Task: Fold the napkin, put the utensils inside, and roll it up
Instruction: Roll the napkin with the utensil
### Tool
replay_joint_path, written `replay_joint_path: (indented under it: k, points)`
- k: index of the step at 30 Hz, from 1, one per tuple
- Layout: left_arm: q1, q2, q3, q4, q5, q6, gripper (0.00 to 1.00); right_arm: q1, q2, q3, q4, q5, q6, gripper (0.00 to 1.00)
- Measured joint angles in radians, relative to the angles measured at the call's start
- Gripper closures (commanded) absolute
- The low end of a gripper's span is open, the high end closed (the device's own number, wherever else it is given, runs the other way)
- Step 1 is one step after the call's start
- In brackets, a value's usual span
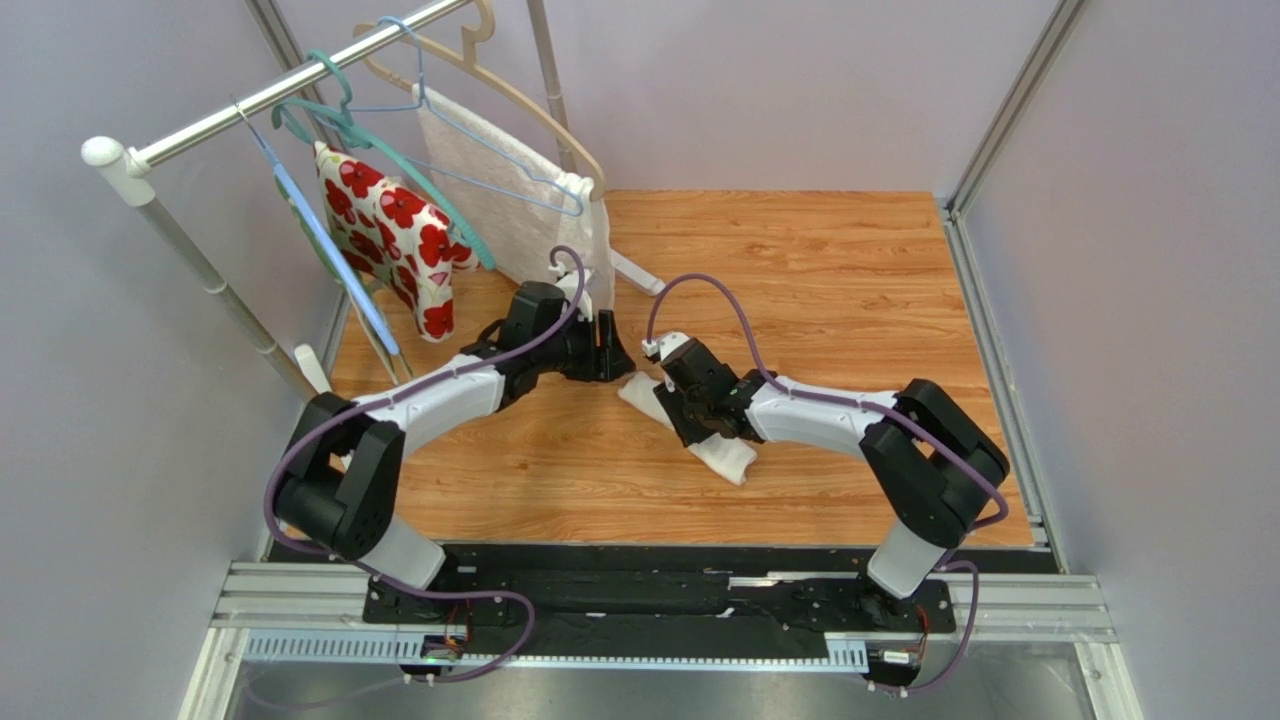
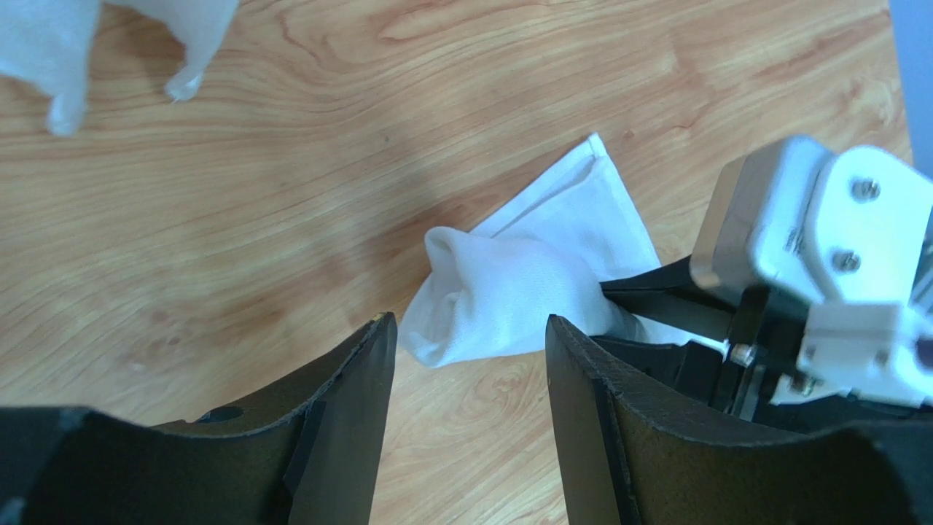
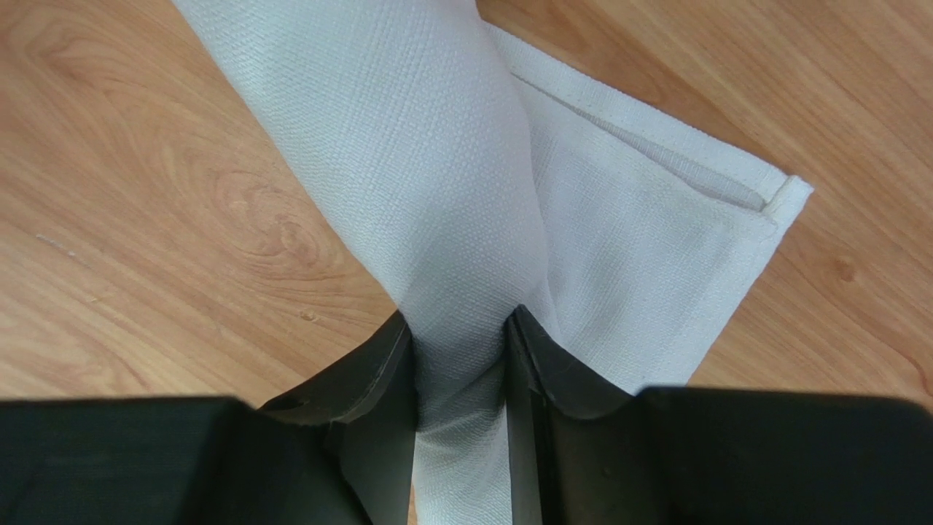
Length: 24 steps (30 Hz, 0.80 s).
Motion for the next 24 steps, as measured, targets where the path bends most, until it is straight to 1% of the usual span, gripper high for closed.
replay_joint_path:
  k: [5, 10, 13, 17, 24]
  points:
    - [0.002, -0.053, -0.072, -0.005, -0.044, 0.001, 0.39, -0.048, -0.008, 0.001, 0.0, -0.182, -0.001, 0.74]
    - [0.002, -0.059, -0.145, 0.018, -0.017, 0.003, 0.39, -0.117, -0.005, 0.001, -0.021, -0.401, 0.009, 0.74]
    - [0.002, -0.072, -0.18, 0.049, 0.011, 0.002, 0.39, -0.155, 0.013, 0.009, -0.04, -0.503, 0.014, 0.75]
    - [0.002, -0.088, -0.211, 0.109, 0.035, -0.001, 0.39, -0.202, 0.066, 0.053, -0.076, -0.615, 0.018, 0.76]
    - [0.002, -0.069, -0.231, 0.215, 0.067, -0.014, 0.38, -0.25, 0.14, 0.1, -0.105, -0.758, 0.021, 0.76]
